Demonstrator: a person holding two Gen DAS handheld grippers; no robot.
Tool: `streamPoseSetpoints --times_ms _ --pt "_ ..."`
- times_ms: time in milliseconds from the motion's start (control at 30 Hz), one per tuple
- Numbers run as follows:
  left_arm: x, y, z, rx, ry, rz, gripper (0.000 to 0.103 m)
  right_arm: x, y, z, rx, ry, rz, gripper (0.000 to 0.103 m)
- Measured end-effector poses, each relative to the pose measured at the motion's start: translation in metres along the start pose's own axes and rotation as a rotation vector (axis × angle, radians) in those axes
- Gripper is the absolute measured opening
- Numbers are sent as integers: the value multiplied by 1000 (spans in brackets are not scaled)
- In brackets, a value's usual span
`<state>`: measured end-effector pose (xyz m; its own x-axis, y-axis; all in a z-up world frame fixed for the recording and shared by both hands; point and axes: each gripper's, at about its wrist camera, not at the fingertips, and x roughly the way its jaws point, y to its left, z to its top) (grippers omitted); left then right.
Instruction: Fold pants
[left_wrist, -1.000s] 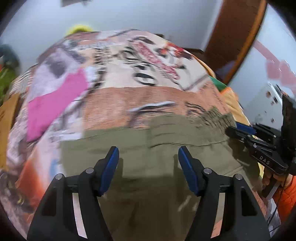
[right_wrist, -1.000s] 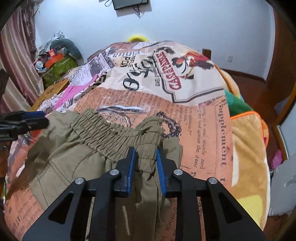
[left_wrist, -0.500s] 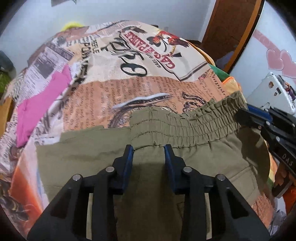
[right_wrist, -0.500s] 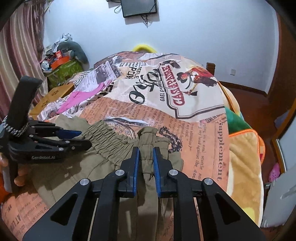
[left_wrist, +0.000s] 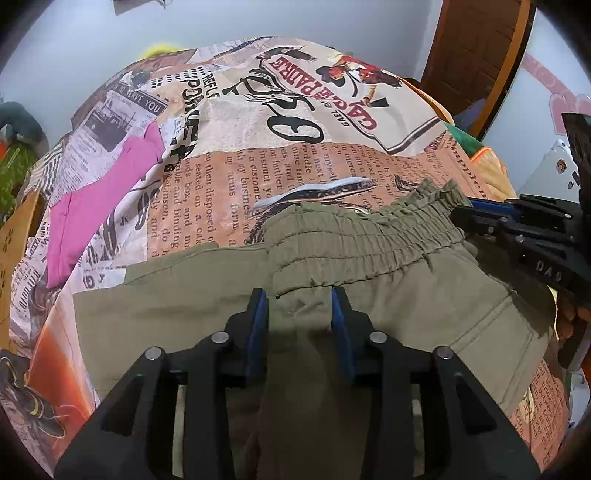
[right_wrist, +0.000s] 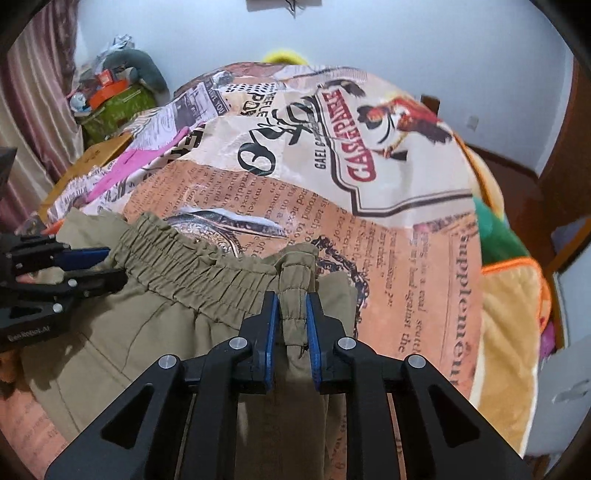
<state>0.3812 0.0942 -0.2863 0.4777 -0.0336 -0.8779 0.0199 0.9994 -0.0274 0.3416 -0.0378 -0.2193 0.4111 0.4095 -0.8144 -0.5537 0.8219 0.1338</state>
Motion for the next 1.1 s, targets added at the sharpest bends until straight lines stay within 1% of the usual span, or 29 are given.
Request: streamPoseSetpoints --times_ms 100,167,200,267,300,333,400,467,533,600,733,867,1000,1100 --pt "-8 0 0 -2 4 -1 38 -8 0 3 17 20 7 15" --pt "-18 0 -1 -7 -11 -3 38 -15 3 3 10 19 -6 17" --pt "-25 0 -2 -8 -20 -4 38 -18 4 3 7 18 -14 20" --pt "-40 3 -3 -7 -50 10 38 -25 3 3 6 11 -23 30" --pt "-50 4 -4 -5 -68 21 38 -31 3 1 9 0 -26 39" --pt "-55 6 -4 -6 -80 28 38 -38 3 0 12 -13 -29 43" --pt "-71 12 -6 -11 -108 40 38 -47 2 -2 13 -29 -30 43" --pt "-85 21 -10 -28 -128 48 41 -58 1 -5 21 -41 -32 44" --pt "-92 29 -13 -44 -138 54 52 -68 -1 -9 31 -54 -29 49" --pt "-99 41 -21 -68 -142 56 56 -75 -2 -13 38 -67 -29 51" --pt "-95 57 -37 -99 -101 77 56 -80 -5 -23 52 -59 -21 52" --pt "-77 74 -59 -166 -23 47 56 -74 -11 -37 83 -19 -19 52" --pt "-61 83 -75 -215 30 19 56 -56 -20 -54 161 41 11 52" --pt "-50 89 -81 -248 61 -6 56 -47 -23 -65 207 64 40 52"
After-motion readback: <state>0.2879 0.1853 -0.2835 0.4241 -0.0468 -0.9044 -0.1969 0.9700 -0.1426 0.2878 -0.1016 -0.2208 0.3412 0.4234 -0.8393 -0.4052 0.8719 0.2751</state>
